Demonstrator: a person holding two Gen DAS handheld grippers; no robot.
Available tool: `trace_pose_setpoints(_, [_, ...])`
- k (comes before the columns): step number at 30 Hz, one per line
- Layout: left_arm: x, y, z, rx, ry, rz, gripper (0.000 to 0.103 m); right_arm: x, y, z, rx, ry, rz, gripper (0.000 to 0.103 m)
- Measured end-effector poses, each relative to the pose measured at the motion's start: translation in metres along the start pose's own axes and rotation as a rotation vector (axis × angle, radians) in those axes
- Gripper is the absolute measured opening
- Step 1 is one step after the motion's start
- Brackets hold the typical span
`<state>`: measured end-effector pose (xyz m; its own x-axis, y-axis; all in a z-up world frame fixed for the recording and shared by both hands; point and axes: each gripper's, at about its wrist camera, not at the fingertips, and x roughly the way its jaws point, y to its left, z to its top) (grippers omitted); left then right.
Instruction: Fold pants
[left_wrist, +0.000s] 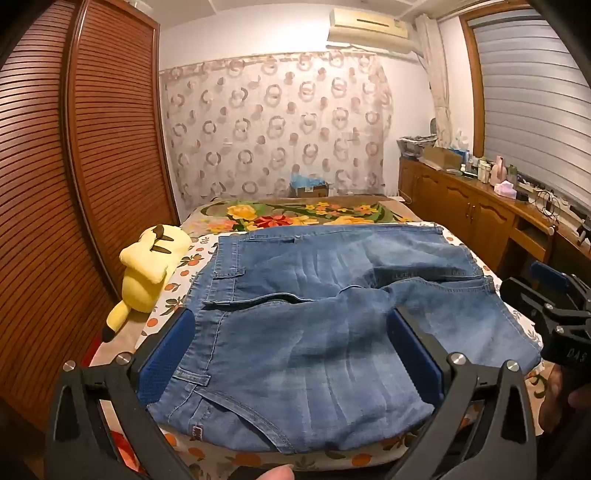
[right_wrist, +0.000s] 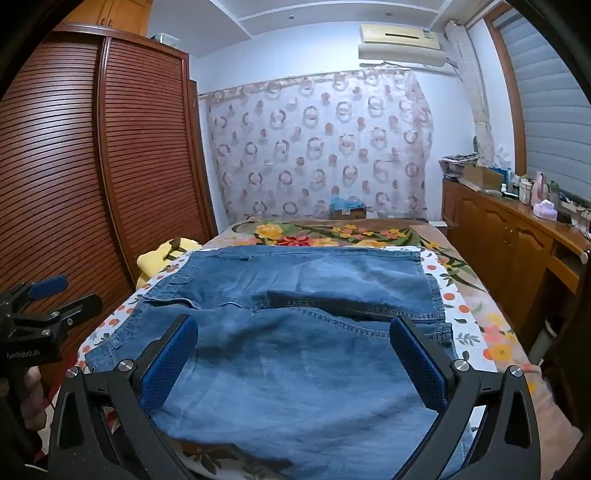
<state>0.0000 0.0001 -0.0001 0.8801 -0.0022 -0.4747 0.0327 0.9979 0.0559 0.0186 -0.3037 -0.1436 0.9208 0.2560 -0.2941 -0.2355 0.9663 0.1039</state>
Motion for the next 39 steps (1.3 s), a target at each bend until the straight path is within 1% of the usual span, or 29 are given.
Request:
trace_pose_setpoints(12, [0.0005, 0.0000, -0.0014, -0.013, 0.010, -0.007, 0.103, -0.0044, 0.0002, 0.0008, 0.001, -0.001, -0.016, 0.103])
trace_pose_setpoints(39, [0.0030, 0.0044, -0.0027, -0.025, 0.009, -0.010, 0.103, -0.0044, -0.0010, 0.0002, 0.002, -0.008, -0.021, 0.103])
